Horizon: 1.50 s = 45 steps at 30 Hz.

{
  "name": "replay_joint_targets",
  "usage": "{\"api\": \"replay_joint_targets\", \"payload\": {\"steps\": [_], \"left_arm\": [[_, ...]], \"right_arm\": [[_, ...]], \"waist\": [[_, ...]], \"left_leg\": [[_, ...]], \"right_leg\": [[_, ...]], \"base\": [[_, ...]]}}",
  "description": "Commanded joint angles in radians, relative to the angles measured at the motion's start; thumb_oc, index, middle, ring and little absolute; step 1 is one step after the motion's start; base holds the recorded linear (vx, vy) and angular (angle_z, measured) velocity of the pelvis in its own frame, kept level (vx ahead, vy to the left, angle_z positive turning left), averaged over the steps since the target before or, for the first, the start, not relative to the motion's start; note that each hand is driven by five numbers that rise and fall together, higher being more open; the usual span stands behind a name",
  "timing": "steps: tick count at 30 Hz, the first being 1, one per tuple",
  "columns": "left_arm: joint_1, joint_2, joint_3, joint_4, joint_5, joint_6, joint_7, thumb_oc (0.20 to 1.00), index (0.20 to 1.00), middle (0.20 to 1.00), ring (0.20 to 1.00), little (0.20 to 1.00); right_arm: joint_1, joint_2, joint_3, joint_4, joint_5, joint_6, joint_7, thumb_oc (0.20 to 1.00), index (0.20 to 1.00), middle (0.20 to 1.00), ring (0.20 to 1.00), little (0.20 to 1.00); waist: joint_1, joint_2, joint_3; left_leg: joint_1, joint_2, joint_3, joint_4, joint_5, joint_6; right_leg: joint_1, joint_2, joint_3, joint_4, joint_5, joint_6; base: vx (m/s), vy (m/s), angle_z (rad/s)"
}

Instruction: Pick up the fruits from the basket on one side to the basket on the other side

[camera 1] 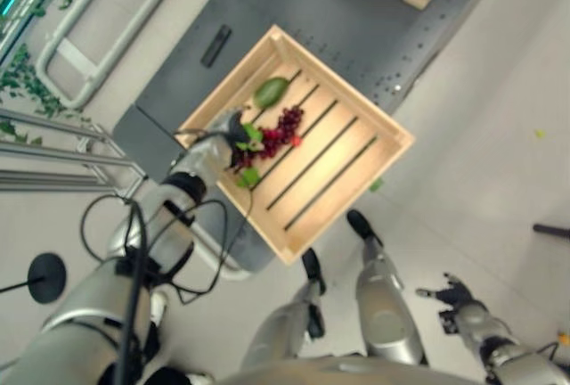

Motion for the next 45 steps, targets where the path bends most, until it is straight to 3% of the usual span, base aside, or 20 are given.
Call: {"api": "replay_joint_targets", "payload": {"steps": [1,14,20,35,45], "left_arm": [[-0.1,0.036,0.04,0.108,-0.033,0.001,0.037,1.0,1.0,1.0,1.0,1.0],[-0.115,0.069,0.047,0.121,-0.036,0.0,0.075,1.0,1.0,1.0,1.0,1.0],[-0.147,0.081,0.003,0.126,0.045,0.01,0.094,1.0,1.0,1.0,1.0,1.0],[-0.232,0.052,-0.087,0.143,0.222,0.053,0.163,1.0,1.0,1.0,1.0,1.0],[-0.23,0.048,-0.138,0.144,0.329,0.07,0.164,1.0,1.0,1.0,1.0,1.0]], "right_arm": [[0.027,-0.016,0.023,-0.004,0.028,-0.012,-0.023,1.0,1.0,1.0,1.0,1.0],[-0.003,0.001,0.057,-0.033,0.041,-0.031,-0.047,1.0,1.0,1.0,1.0,1.0],[0.001,0.008,0.073,-0.086,0.047,-0.054,-0.067,1.0,1.0,1.0,1.0,1.0],[-0.005,0.012,0.09,-0.157,0.07,-0.1,-0.123,1.0,1.0,1.0,1.0,1.0],[-0.007,0.0,0.084,-0.184,0.078,-0.115,-0.15,1.0,1.0,1.0,1.0,1.0]], "waist": [[-0.01,-0.035,-0.034],[-0.008,-0.072,0.004],[-0.01,-0.091,0.023],[-0.019,-0.097,0.075],[-0.017,-0.092,0.075]], "left_leg": [[-0.043,-0.038,-0.015,0.043,-0.062,-0.006],[-0.093,-0.031,0.005,0.049,-0.052,-0.01],[-0.122,-0.03,0.012,0.056,-0.049,-0.012],[-0.197,-0.036,0.02,0.083,-0.042,-0.014],[-0.25,-0.041,0.036,0.095,-0.042,-0.011]], "right_leg": [[-0.021,0.002,0.006,0.012,-0.063,0.05],[-0.079,0.014,0.015,0.018,-0.046,0.05],[-0.108,0.018,0.02,0.024,-0.041,0.05],[-0.174,0.015,0.023,0.033,-0.029,0.05],[-0.23,0.015,0.035,0.041,-0.024,0.054]], "base": [[0.0,0.0,0.0],[-0.01,-0.007,-0.04],[0.0,-0.01,-0.04],[0.0,0.002,-0.02],[0.0,0.007,-0.04]]}}
